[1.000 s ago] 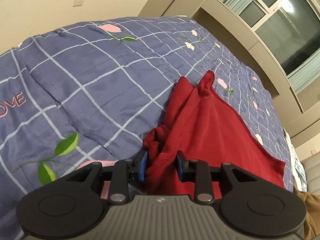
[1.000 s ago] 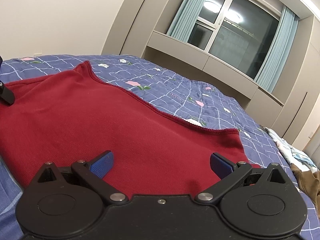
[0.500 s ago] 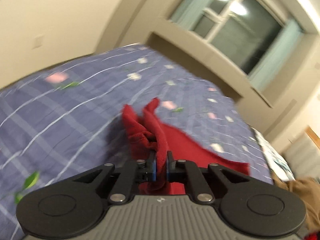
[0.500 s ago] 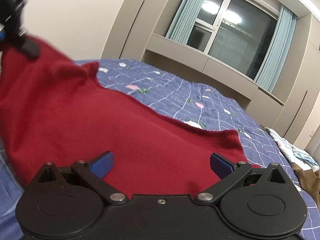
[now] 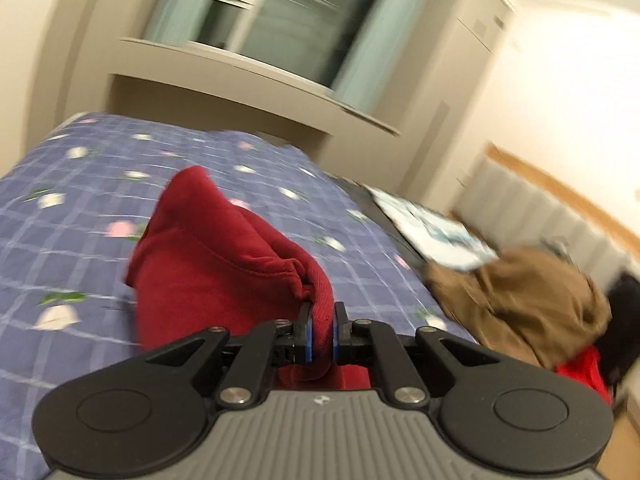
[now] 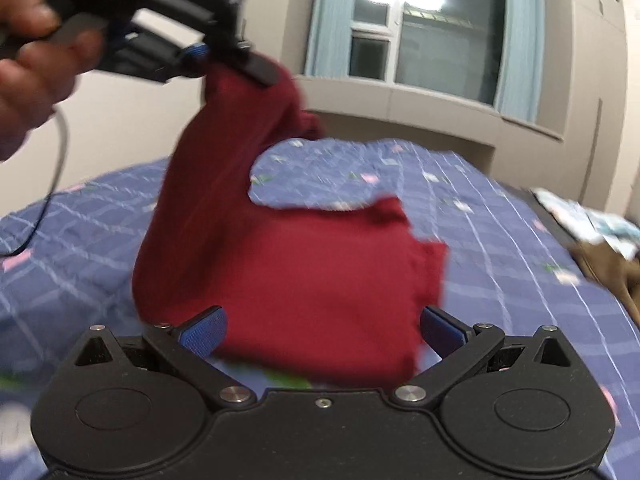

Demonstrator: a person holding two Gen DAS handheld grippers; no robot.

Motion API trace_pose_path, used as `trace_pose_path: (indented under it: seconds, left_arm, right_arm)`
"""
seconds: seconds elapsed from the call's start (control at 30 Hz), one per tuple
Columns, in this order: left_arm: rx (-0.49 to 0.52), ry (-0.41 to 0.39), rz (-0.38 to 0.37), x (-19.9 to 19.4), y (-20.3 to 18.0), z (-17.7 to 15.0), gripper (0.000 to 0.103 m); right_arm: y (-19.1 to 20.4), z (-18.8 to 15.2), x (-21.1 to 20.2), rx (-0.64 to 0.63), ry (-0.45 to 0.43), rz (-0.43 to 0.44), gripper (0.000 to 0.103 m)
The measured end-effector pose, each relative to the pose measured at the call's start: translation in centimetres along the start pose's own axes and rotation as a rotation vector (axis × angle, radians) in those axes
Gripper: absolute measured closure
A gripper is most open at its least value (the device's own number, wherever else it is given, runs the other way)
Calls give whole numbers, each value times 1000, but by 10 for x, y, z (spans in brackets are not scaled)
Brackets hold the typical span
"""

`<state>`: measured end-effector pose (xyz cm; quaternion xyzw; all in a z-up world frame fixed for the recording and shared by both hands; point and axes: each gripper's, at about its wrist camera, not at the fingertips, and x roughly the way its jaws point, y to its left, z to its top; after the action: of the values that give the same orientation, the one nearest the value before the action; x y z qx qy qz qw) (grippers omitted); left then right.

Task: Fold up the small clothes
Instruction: 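Lift the sweater edge with the left gripper and fold it over, then release the folded sweater with the left gripper and withdraw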

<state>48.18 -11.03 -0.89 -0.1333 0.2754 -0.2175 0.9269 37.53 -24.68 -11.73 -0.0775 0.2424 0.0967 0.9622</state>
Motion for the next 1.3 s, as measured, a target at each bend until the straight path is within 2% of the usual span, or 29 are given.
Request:
trace_pose_path:
  seconds: [0.17,0.27,0.4,0.57,0.6,0.63,0.67,0.7,0.73,0.87,0.93,1.03,1.13,1.3]
  left_arm:
    - [111,125,-56,46,-51,-24,95]
    - [152,216,-51,69,-69,-43,95]
    - [167,273,-45,78,-72,-59,95]
    - [152,325,-55,78,-65,-57,90]
    - [140,331,-61,77,-63,-55,84]
    - [125,333,-64,76,-60,-53,69]
    - [112,331,-67,73,-58,-51,60]
    - [101,324,-67,70,-56,-50,42]
    - [90,312,-60,67,-55,-48,34]
    - [57,292,-40,54,-44,-41,28]
    - [44,279,15,46,-38,-37,16]
    - [47,267,125,33,-27,-34,8]
    - [38,266,220,23,-17,-34,5]
    - [18,261,274,5,-3,-35,2]
  right_arm:
    - [-17,-22,-20,85,36,-3,1]
    - [-19,-27,-20,101,47,-8,1]
    - [-17,-31,-14,88,85,2,1]
    - [-25,-30,-8,106,90,17,1]
    - [-25,-30,-8,112,93,20,1]
    - [-26,-30,-8,116,95,23,1]
    - [-27,-30,-8,119,96,24,1]
    - [-27,-30,-8,121,97,25,1]
    - [-27,-31,-8,123,97,26,1]
    - [-27,-31,-7,126,103,29,1]
    - [-29,-30,-5,131,106,32,1]
    - [-29,-30,-5,139,109,36,1]
    - [-30,-30,-5,142,110,36,0]
    - [-30,-31,-5,141,111,33,0]
